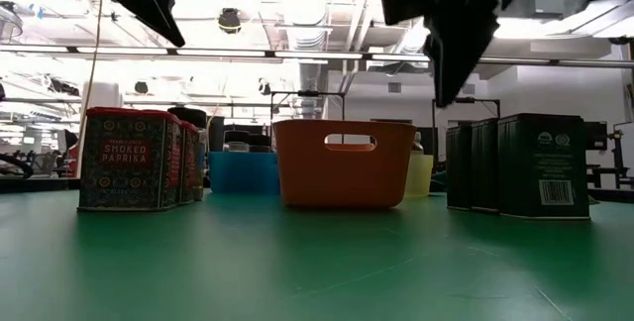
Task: Sort spices by type
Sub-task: Put the top black seasoning can into the pink bin
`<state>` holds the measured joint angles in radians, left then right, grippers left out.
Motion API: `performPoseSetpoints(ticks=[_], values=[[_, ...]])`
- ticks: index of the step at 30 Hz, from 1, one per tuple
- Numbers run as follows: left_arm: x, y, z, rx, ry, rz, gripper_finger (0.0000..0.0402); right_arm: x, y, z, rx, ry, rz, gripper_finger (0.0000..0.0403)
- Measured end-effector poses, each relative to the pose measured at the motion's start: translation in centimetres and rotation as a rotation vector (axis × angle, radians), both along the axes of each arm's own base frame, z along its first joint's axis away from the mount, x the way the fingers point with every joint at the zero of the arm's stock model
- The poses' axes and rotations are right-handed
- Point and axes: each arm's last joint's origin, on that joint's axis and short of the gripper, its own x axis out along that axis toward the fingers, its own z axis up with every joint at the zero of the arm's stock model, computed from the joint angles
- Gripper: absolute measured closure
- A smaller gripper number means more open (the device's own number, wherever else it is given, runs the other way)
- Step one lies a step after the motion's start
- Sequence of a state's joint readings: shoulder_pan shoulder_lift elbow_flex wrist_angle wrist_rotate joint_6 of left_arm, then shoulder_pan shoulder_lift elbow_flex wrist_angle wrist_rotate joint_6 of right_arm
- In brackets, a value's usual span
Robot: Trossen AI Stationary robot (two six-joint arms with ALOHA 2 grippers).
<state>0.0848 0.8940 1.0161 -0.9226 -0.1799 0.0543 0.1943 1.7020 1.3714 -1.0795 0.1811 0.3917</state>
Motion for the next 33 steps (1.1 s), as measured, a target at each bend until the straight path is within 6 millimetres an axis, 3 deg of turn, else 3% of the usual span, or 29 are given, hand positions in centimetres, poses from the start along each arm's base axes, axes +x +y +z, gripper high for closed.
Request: performPoseSetpoints(ticks=[7, 27, 33], values=[[-0.1, 0.6, 0.0, 0.027, 0.01, 0.008, 0.01, 0.4, -0.2, -1.9, -0.02, 0.045, 0.046, 0.0143], [-0.2, 0.7, 0.0, 0.027, 0.018, 0.013, 0.01, 0.0, -5.3, -1.8, -0.161, 0.122, -0.092, 0.0143], [-0.4, 0.6, -0.3, 0.0, 0.058, -0.002, 0.01, 0.0, -3.6, -1.0, -0.028, 0.095, -0.013, 0.0143]])
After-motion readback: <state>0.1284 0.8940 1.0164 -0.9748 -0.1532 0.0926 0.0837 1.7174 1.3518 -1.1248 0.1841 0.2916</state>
